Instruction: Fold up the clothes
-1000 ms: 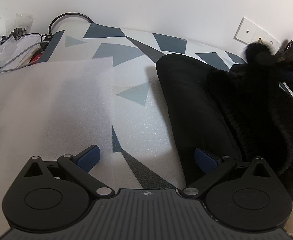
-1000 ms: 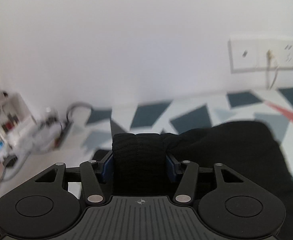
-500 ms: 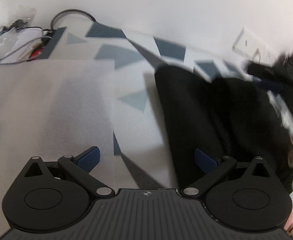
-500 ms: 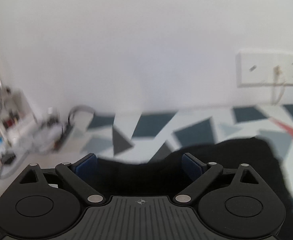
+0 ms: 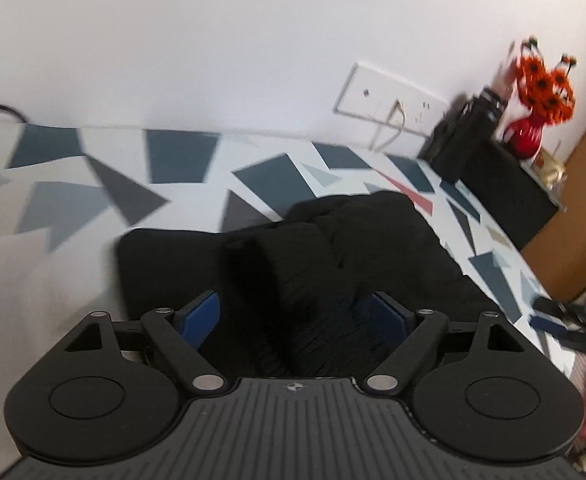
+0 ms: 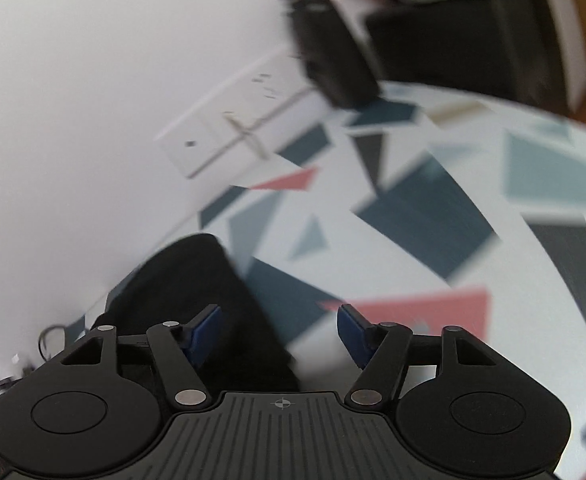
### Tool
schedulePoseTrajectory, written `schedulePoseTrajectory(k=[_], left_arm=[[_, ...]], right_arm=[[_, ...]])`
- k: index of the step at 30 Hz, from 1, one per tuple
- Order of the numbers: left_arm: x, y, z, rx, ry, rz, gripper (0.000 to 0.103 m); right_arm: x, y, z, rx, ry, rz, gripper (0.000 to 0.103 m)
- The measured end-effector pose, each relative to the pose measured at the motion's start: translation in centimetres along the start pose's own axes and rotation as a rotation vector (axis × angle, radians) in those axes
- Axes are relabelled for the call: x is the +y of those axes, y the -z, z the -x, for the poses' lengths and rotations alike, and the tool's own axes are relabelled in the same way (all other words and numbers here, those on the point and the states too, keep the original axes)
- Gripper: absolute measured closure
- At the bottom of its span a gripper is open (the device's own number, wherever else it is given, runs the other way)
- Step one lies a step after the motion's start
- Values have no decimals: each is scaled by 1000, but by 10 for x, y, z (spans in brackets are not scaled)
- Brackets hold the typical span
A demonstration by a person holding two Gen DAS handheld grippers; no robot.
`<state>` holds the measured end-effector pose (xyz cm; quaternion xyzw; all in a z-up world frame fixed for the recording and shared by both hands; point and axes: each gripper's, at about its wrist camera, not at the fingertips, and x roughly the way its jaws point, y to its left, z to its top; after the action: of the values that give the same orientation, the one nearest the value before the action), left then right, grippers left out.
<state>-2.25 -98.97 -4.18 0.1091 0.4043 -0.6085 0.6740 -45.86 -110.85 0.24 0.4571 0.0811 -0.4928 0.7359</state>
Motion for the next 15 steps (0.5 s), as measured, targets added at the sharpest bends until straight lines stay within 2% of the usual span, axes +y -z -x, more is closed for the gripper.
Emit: schedulePoseTrajectory(k=[3,5,6,7,9,13,14,15], left_arm=[[-7,-8,-28,38,-9,7,19],[-7,-11,-39,48,-21,35,19],[-6,-12,-43,55,-23,48,27],[-5,-14,-47,63,-20,58,46],[-4,-16,-51,72,-3,66,63],[-5,-16,-53,65,19,70,76],[-4,-16,-53,64,24,74,76],[-3,-16,-54,66,27,79,77]], right_arm=[[-2,5,-2,10,-23,-30,50],[-3,8,-3,17,-39,-47,50],[-3,10,-4,21,-47,-56,51],[-4,12,-5,24,-55,-64,53],[-4,15,-7,31,-70,-81,59],[-5,21,-10,45,-102,-115,65],[-6,23,-11,49,-110,-124,70],[-6,24,-11,52,-118,-132,86]])
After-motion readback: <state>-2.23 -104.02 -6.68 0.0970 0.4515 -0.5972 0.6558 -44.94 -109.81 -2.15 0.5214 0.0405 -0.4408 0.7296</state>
